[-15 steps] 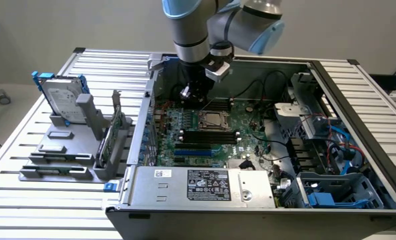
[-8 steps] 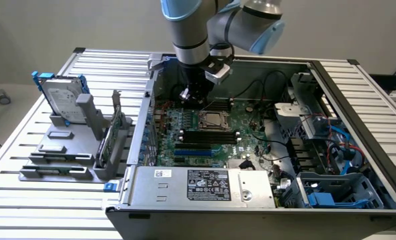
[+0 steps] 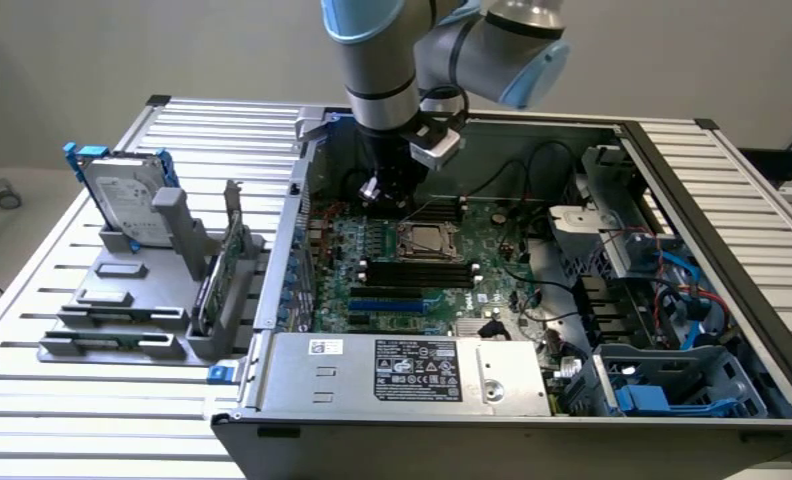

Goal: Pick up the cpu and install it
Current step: 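Install the first cpu locking lever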

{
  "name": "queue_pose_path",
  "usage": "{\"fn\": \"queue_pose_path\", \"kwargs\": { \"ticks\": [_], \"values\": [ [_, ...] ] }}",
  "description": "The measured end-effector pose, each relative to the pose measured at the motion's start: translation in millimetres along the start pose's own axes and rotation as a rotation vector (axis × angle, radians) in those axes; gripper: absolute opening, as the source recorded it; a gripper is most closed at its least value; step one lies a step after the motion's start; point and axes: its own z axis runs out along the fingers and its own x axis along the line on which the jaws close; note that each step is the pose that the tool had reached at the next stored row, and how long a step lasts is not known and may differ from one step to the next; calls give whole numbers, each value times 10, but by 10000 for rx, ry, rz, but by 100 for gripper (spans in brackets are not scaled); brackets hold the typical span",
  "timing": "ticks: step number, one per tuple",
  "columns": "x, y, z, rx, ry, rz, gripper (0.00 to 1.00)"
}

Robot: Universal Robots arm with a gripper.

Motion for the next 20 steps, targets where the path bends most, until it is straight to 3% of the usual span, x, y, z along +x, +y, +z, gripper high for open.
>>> {"fn": "queue_pose_path", "kwargs": {
  "ticks": [20],
  "values": [
    [62, 96, 45, 12, 13, -1, 11]
  ]
}}
